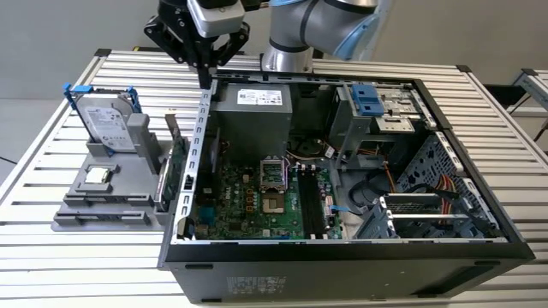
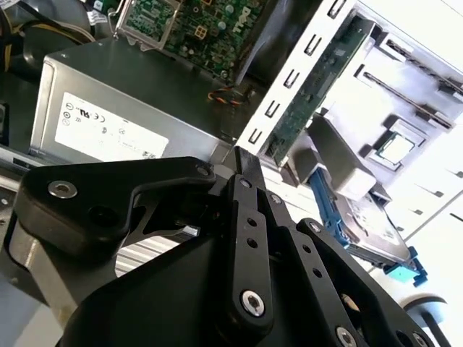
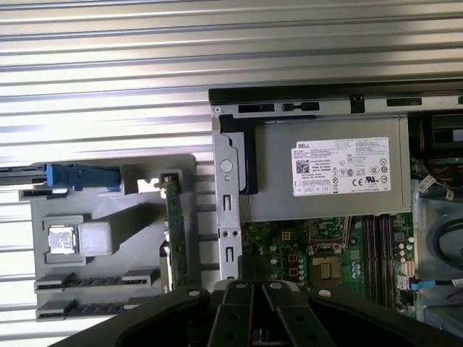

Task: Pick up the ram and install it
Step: 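Reach for the ram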

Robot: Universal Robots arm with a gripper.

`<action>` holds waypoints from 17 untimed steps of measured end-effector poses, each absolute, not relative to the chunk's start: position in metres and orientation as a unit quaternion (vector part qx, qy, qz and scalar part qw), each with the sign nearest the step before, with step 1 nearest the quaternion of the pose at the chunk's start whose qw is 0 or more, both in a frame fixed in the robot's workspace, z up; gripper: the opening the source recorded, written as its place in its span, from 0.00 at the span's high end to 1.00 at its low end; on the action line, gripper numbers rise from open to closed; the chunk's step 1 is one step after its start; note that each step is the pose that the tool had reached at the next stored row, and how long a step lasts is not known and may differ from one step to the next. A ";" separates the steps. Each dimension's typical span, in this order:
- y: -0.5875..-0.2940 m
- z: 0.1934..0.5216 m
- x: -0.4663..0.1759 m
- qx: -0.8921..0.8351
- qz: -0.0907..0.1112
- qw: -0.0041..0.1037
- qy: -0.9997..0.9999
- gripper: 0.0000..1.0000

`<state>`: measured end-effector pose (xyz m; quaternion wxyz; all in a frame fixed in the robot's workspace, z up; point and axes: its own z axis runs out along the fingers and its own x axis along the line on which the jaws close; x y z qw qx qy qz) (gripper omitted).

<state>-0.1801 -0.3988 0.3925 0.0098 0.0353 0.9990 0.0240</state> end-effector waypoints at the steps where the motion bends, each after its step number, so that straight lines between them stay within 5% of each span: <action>1: -0.399 0.393 -0.182 0.035 0.024 0.010 0.999 1.00; 17: -0.399 0.393 -0.210 0.035 0.024 0.010 0.999 1.00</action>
